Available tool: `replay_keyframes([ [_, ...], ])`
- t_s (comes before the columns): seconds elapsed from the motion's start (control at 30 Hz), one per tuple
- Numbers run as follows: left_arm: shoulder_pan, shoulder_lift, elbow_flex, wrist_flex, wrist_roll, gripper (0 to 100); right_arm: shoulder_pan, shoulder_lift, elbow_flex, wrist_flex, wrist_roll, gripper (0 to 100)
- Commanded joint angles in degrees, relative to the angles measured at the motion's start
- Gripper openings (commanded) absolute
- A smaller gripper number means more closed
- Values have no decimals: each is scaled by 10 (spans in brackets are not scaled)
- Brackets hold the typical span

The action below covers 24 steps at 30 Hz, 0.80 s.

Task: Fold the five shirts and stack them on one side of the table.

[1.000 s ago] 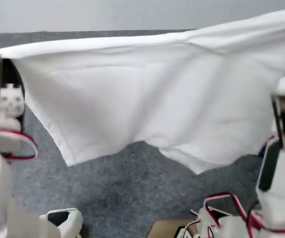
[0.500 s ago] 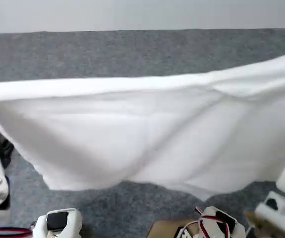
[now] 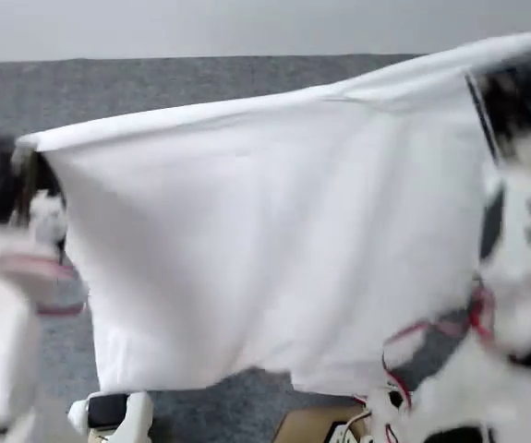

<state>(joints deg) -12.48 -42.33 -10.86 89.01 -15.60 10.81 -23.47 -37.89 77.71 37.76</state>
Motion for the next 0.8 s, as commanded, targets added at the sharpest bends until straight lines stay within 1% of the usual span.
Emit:
replay_keyframes([
  [0.0, -5, 0, 174, -117, 1, 6, -27, 57, 71, -10, 4, 10],
  [0.2, -3, 13, 414, -368, 1, 6, -51, 168, 171, -124, 4, 10],
  [0.27, -3, 43, 455, -431, 1, 6, -54, 205, 184, -162, 4, 10],
  [0.33, -3, 89, 462, -467, 1, 6, -58, 240, 185, -195, -10, 10],
  [0.5, -4, 232, 393, -519, 1, 6, -63, 296, 185, -262, -18, 10],
  [0.67, -4, 387, 250, -521, 1, 6, -62, 339, 185, -355, -20, 10],
  [0.77, -4, 467, 157, -520, 1, 6, -60, 356, 185, -429, -37, 9],
])
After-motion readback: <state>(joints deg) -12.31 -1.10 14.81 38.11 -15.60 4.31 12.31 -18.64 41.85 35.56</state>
